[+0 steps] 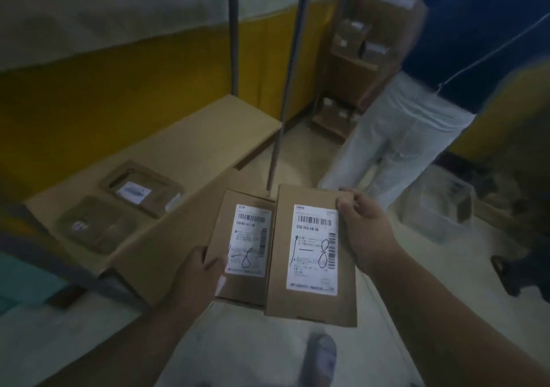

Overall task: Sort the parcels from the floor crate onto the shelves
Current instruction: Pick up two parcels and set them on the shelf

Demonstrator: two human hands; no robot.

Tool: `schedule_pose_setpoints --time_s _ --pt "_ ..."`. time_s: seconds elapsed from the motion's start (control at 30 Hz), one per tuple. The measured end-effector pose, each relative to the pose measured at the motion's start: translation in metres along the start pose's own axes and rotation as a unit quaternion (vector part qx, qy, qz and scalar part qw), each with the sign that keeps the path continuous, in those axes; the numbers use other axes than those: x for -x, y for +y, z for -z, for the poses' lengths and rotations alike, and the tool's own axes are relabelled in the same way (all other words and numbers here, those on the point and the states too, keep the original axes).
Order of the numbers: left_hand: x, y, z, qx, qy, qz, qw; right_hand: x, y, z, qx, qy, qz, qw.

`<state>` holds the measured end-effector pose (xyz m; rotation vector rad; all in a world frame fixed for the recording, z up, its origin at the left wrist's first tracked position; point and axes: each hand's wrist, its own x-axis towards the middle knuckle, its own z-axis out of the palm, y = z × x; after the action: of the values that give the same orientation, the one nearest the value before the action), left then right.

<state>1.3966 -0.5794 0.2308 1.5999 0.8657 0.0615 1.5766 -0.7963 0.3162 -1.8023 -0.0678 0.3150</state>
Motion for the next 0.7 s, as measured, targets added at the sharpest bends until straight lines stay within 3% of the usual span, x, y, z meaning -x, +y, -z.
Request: schedule_pose_setpoints --time_s 0.13,0.3,0.5,0.7 --pt "-0.026 -0.006 -0.042 0.027 0.107 0.057 0.992 -0.091 0.02 -0.014 0.058 -0.117 0.014 0.991" --pt "-0.024 -0.031 -0.085 0.015 0.247 0.159 0.956 -0.166 0.032 -0.038 0.096 -0.245 0.01 0.965" --pt "-0.02 -0.066 -0.089 0.016 0.305 0.235 0.923 -0.175 0.071 -0.116 0.116 -0.352 -0.048 0.927" --pt "-0.082 -0.147 -0.069 0.048 0.328 0.284 0.9 -0.185 0.16 -0.194 0.143 -0.372 -0.072 0.914"
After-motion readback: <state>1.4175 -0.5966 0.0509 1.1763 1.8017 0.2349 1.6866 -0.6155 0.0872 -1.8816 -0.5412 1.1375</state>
